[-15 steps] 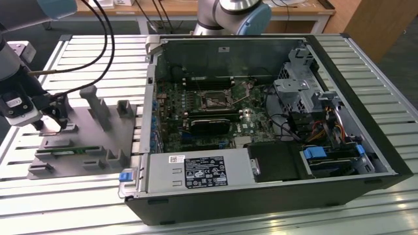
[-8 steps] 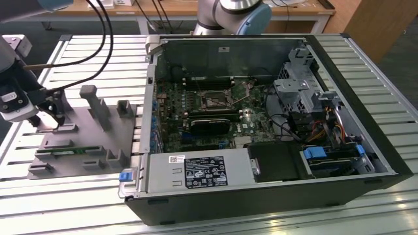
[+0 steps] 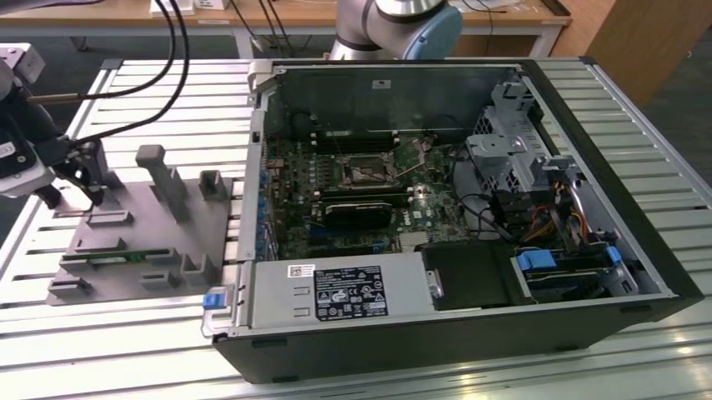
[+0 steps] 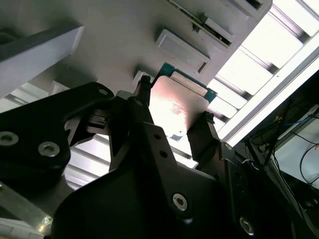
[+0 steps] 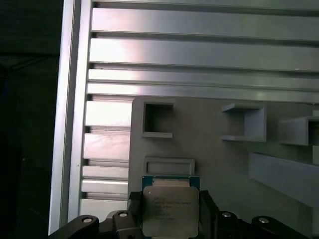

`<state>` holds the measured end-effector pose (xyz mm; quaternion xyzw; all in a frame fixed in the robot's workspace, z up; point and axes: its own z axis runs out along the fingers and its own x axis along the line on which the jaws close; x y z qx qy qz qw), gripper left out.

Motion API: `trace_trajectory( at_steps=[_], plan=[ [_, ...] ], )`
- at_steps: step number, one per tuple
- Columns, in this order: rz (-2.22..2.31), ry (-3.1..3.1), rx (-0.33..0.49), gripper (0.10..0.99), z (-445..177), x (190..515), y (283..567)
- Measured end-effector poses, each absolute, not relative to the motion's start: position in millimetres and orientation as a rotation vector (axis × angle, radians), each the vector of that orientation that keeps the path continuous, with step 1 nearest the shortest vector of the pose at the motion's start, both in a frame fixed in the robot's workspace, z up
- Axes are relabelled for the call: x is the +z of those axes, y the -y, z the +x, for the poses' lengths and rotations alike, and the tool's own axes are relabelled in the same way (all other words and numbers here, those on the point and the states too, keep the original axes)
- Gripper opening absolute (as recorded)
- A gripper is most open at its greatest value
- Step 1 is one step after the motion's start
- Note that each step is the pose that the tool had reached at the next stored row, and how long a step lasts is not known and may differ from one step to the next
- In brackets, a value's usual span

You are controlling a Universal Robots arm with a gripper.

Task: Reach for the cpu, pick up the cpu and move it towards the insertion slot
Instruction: 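Pick up the cpu and move it towards the insertion slot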

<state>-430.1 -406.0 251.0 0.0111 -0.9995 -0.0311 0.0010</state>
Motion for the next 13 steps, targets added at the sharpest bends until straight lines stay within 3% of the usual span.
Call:
trace_trajectory(
  at_steps=[13],
  plan=[
    [0.035,3.138,-0.098,0.545,-429.9,273.8,406.0]
  ],
)
